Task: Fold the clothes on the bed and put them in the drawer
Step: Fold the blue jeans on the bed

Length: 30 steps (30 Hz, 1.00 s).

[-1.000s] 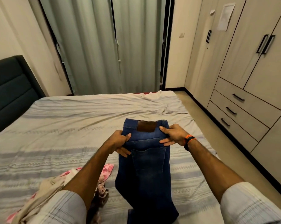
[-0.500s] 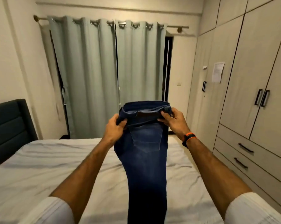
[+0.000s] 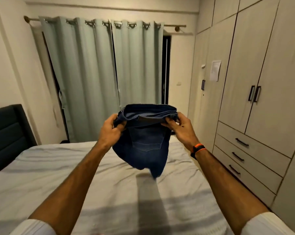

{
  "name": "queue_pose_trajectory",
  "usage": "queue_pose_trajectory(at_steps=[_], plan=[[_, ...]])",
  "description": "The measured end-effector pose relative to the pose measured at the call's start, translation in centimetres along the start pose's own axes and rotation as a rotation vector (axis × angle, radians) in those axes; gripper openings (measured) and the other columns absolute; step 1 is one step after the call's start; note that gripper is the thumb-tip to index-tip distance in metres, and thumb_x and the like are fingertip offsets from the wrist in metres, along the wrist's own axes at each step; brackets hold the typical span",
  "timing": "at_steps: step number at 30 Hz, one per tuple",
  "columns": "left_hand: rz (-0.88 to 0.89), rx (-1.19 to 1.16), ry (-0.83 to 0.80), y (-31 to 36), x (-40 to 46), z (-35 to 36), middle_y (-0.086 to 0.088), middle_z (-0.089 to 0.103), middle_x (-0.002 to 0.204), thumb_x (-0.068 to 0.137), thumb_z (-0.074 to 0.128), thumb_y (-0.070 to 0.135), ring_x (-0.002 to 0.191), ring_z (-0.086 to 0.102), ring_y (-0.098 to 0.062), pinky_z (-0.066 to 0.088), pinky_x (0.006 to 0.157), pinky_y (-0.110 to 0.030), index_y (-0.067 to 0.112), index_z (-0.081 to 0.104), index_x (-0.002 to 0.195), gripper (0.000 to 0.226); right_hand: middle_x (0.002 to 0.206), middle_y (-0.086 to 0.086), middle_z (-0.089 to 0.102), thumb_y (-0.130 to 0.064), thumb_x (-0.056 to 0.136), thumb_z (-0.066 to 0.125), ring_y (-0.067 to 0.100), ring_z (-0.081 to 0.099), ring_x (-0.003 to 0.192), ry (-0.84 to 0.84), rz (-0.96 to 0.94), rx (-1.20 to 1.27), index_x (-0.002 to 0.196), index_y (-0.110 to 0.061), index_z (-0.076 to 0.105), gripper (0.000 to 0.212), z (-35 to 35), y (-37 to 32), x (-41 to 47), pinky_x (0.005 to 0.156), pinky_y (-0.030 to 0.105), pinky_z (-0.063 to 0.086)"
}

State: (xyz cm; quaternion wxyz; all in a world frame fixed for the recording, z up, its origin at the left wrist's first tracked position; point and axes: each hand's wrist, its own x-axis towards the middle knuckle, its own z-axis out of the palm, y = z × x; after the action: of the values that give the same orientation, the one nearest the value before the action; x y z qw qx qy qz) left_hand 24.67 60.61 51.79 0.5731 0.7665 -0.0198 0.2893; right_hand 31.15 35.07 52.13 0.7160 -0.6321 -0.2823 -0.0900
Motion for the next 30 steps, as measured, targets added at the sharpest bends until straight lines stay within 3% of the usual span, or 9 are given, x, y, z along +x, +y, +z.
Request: queue_pose_trajectory(at_steps=[4,7,11,14,16,18,21,24,30], plan=[[-0.191,0.054,-0.067,-5.9,-9.0,0.8,-0.005,0.07,0.109,0.085,0.065,0.037,0.102,0.067,-0.032,0.055,0.088,-0.057,0.026,0.064,0.112,0.029,0.114,0.014,0.065,-0.004,0.095,0.059,0.022,0.066,0.106,-0.035,0.175,-0.008,0.118,0.006,0.058,0.025,-1.3,5.3,-8.2,0.087,0.034,0.059],[-0.341,0.064,-0.122,-9.5,-16.3,1.8,-0.011,0.066,0.11,0.096,0.06,0.013,0.1,0.065,-0.037,0.056,0.085,-0.051,0.018,0.059,0.114,0.019,0.107,0.011,0.065,-0.006,0.094,0.061,0.026,0.066,0.105,-0.061,0.324,-0.023,0.108,0.001,0.061,0.016,-2.3,9.3,-15.0,0.086,0.037,0.059],[-0.499,0.121,-0.208,-12.8,-25.4,3.3,-0.015,0.064,0.105,0.095,0.061,0.012,0.092,0.063,-0.031,0.053,0.065,-0.036,0.01,0.057,0.113,0.018,0.107,0.015,0.067,-0.008,0.093,0.064,0.032,0.067,0.105,-0.1,0.519,-0.091,0.108,0.003,0.061,0.019,-4.1,13.4,-23.8,0.084,0.038,0.059],[-0.554,0.222,-0.251,-14.4,-31.4,3.9,-0.012,0.067,0.103,0.083,0.066,0.029,0.086,0.064,-0.026,0.055,0.067,-0.039,0.01,0.06,0.114,0.036,0.11,0.016,0.067,-0.006,0.093,0.064,0.029,0.067,0.102,-0.156,0.631,-0.154,0.115,0.004,0.06,0.025,-5.4,14.8,-29.9,0.079,0.032,0.06],[-0.58,0.3,-0.318,-14.7,-34.9,4.3,-0.012,0.069,0.103,0.088,0.067,0.02,0.078,0.063,-0.021,0.052,0.064,-0.034,0.006,0.061,0.115,0.031,0.108,0.014,0.068,-0.007,0.093,0.064,0.026,0.069,0.098,-0.19,0.687,-0.187,0.116,0.001,0.06,0.024,-5.9,15.0,-33.5,0.075,0.027,0.058],[-0.588,0.378,-0.369,-15.2,-37.9,4.6,-0.01,0.069,0.108,0.09,0.065,0.009,0.084,0.062,-0.02,0.046,0.067,-0.029,0.005,0.062,0.118,0.028,0.109,0.011,0.07,-0.013,0.093,0.066,0.025,0.07,0.098,-0.225,0.733,-0.243,0.113,-0.007,0.062,0.021,-6.5,15.1,-36.6,0.074,0.026,0.057],[-0.608,0.451,-0.435,-15.8,-42.0,4.7,-0.006,0.067,0.11,0.088,0.064,0.004,0.098,0.06,-0.024,0.045,0.079,-0.03,0.007,0.063,0.116,0.028,0.107,0.008,0.071,-0.013,0.091,0.069,0.024,0.069,0.1,-0.272,0.779,-0.334,0.109,-0.013,0.063,0.019,-7.0,15.3,-41.0,0.083,0.036,0.056],[-0.648,0.518,-0.487,-16.2,-45.5,4.7,-0.008,0.066,0.097,0.088,0.06,0.0,0.088,0.058,-0.027,0.038,0.07,-0.03,0.005,0.061,0.102,0.015,0.099,0.003,0.071,-0.013,0.088,0.071,0.021,0.067,0.095,-0.326,0.788,-0.441,0.104,-0.012,0.064,0.018,-7.2,15.1,-44.6,0.086,0.039,0.054],[-0.667,0.506,-0.557,-16.7,-52.3,4.7,-0.013,0.068,0.108,0.084,0.056,-0.009,0.098,0.062,-0.03,0.042,0.077,-0.026,0.003,0.064,0.114,0.033,0.099,0.003,0.071,-0.01,0.086,0.074,0.02,0.066,0.091,-0.385,0.872,-0.561,0.102,-0.015,0.062,0.02,-6.9,14.9,-51.0,0.085,0.03,0.054]])
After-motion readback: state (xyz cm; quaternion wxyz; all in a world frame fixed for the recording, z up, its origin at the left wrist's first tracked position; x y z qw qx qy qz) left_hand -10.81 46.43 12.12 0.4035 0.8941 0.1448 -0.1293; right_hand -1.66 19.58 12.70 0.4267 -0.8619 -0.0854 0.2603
